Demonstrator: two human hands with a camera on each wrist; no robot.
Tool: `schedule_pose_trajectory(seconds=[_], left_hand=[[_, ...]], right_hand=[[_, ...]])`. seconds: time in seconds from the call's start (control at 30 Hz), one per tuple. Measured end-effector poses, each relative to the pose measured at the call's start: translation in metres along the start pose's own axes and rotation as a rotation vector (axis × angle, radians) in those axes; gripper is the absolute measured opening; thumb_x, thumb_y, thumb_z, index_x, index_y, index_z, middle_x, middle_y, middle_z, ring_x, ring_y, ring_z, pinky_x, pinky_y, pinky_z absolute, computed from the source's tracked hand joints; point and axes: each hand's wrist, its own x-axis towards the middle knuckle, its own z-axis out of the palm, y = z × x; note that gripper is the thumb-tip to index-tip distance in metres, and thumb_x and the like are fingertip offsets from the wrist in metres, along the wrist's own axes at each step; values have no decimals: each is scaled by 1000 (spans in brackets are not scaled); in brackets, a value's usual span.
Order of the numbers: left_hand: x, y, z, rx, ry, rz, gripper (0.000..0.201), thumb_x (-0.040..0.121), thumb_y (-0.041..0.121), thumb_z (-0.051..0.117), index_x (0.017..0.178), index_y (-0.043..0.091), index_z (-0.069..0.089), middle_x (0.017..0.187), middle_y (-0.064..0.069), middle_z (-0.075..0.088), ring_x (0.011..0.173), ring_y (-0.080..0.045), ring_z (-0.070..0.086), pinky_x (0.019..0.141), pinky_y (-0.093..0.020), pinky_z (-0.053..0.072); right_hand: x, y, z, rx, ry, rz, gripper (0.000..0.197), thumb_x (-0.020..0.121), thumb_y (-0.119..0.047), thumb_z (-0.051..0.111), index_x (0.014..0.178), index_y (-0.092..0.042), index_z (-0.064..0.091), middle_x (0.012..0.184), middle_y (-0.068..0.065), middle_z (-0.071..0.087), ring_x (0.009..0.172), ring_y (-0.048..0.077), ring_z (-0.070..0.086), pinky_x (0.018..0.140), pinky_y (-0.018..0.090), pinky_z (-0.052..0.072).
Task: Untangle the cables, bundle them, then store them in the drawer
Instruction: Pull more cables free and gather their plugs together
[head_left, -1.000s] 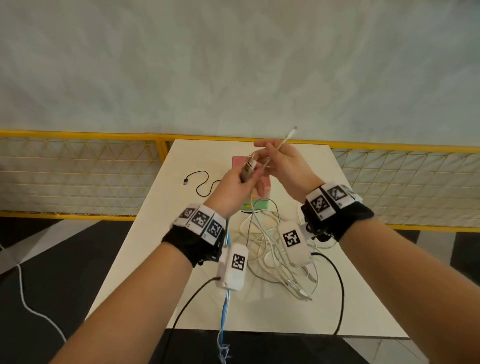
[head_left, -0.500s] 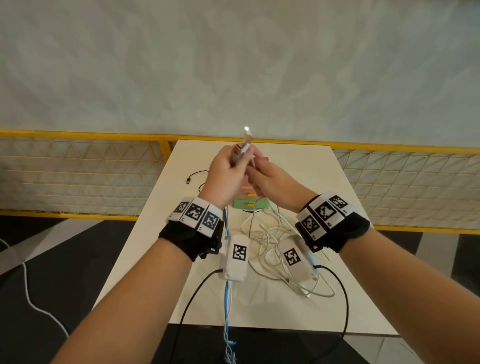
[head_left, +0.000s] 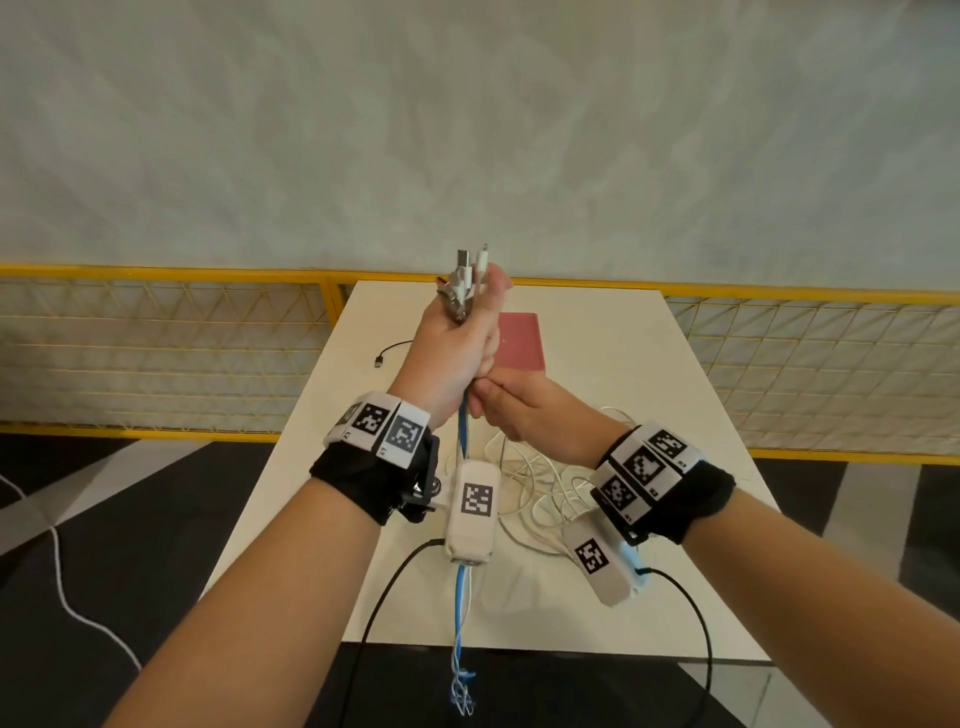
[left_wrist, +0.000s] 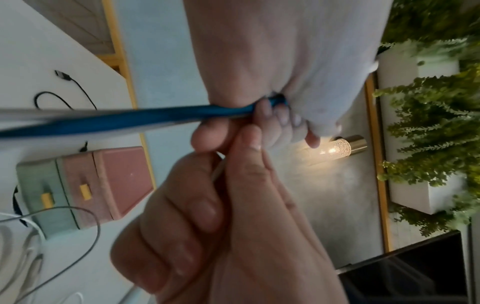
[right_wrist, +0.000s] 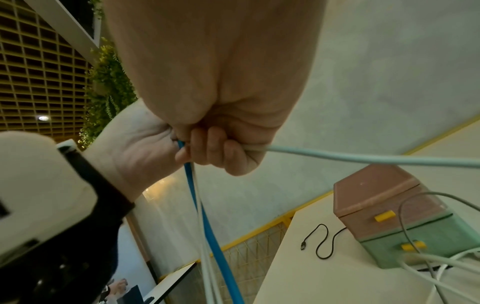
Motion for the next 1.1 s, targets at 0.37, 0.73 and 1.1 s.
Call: schedule_pose_trajectory(seconds=[0.37,0.73,1.1], left_hand=[[11,49,-48,-237,203,57,65,103,47,35,44,20,38,37,8,23,33,-8,15,37,-19,9],[-17,21,-18,634,-258,-167,27,103,40,40,96,18,55,60,-6,70,32,-12,41,40,-20,36],[-11,13,-30,787,-2,60,62,101,15,46,148,46,23,74,5,69,37,-4,49,42,-20,40]], right_hand=[[-32,46,-20,-175,76,182,31,102,-28,34,79,-17,52,60,-5,37,50,10,34,51,26,36],[-16,-8,-50,-289,308,-48,25,99,-23,43,77,-23,55,56,-15,43,51,1,39,53,14,33],[-20,11,-44,-425,168,34,22,98,-17,48,98,-11,69,63,-18,49,58,-10,49,60,7,35]])
